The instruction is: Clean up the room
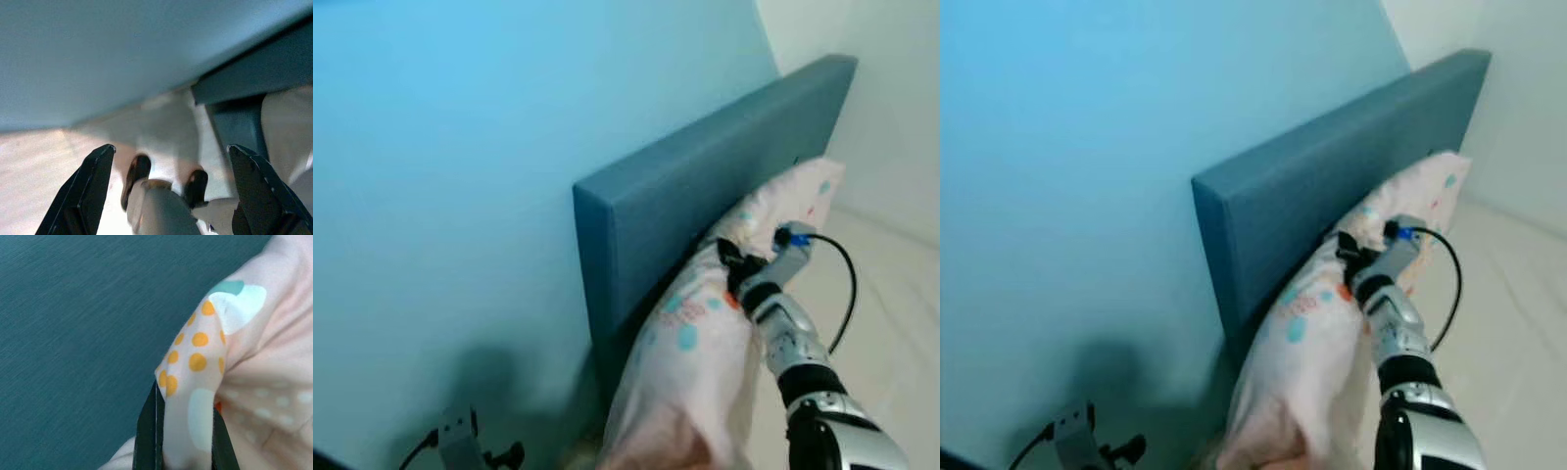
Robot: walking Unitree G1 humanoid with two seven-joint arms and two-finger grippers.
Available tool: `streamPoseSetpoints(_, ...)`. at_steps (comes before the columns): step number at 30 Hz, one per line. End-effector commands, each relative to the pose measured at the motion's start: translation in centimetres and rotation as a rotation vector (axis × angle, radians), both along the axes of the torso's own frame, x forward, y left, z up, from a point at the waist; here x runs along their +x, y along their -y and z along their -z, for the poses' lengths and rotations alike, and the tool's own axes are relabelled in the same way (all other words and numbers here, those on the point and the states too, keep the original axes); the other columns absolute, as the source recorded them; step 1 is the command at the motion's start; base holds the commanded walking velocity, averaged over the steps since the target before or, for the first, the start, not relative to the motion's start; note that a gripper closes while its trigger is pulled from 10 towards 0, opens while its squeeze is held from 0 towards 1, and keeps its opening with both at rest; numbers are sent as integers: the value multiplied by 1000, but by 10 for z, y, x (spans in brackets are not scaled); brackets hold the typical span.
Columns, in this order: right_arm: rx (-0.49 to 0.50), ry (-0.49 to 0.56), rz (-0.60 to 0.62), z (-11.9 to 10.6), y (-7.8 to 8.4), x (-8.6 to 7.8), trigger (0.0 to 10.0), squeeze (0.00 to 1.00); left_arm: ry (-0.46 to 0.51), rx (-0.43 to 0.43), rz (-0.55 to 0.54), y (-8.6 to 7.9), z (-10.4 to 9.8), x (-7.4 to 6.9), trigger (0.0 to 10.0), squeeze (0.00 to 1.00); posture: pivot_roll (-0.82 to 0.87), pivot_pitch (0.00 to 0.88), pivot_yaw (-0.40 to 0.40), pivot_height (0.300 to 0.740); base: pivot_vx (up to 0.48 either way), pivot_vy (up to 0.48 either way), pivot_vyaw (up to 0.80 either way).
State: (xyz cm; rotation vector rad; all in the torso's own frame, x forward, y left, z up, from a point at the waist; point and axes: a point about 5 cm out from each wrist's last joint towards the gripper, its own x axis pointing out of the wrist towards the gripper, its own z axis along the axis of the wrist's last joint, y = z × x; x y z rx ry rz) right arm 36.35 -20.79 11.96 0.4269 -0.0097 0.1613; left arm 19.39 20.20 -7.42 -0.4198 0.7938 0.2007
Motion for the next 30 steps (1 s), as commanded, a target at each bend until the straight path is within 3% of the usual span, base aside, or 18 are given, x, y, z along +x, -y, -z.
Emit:
streamPoseSetpoints(1,15,118,60,-25,11,6,10000,0,-16,9,2,-2,2,-3,10000,0,-119,10,44,740,450,0,0)
streamPoseSetpoints(12,12,129,76,-30,14,7,10000,0,-29,19,8,-1,2,-4,10000,0,-116,12,42,740,80,0,0)
streamPoseSetpoints(19,-7,133,83,-31,14,7,10000,0,-35,-2,36,3,5,-8,10000,0,-115,21,44,740,0,-455,0)
streamPoseSetpoints(30,-96,195,203,-63,42,14,10000,0,-32,-32,20,7,6,-10,10000,0,-104,28,28,740,0,-37,0)
